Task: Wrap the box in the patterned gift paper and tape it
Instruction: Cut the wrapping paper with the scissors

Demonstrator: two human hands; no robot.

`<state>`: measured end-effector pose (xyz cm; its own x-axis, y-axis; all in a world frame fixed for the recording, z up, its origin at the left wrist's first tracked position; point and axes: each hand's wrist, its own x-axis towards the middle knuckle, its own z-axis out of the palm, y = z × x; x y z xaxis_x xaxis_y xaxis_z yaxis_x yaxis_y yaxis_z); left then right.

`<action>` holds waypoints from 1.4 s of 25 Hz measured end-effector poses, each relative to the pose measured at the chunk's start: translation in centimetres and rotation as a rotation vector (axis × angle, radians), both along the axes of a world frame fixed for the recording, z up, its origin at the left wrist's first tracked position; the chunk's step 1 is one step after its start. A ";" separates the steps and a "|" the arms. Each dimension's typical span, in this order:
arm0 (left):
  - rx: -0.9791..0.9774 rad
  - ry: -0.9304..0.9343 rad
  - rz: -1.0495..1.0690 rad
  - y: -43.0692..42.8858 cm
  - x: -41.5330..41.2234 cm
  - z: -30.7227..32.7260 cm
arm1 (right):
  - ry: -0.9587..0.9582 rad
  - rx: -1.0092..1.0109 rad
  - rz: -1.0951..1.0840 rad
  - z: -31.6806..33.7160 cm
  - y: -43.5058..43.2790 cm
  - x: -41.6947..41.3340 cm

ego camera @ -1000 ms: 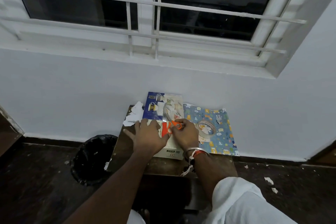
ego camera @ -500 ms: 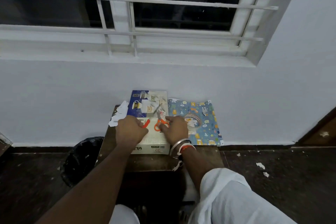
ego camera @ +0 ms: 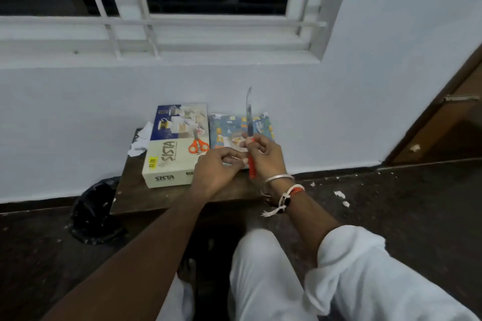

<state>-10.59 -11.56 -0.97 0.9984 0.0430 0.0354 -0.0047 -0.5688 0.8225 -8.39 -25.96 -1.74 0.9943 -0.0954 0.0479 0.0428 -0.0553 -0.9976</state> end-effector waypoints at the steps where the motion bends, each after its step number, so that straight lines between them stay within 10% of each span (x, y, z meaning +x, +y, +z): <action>1: 0.070 0.004 -0.055 -1.1 -0.7 -0.5 | -0.003 -0.035 -0.025 -0.9 -3.3 -1.4; 9: 0.351 -0.035 -0.418 -12.0 -6.8 -4.7 | 0.633 -0.488 -0.203 -20.0 -27.6 -21.2; 18: 0.571 0.005 -0.722 -21.2 -9.3 -8.4 | 1.122 -0.604 -0.001 -36.9 -32.7 -38.1; 35: 0.589 -0.053 -0.416 -11.3 -2.0 -2.0 | 0.267 -0.863 0.123 -6.4 -15.9 -5.2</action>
<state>-12.59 -22.90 -2.93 0.9243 -0.3814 -0.0155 -0.3486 -0.8599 0.3728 -13.56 -41.90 -8.13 0.9834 -0.0255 -0.1797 -0.1283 -0.7978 -0.5891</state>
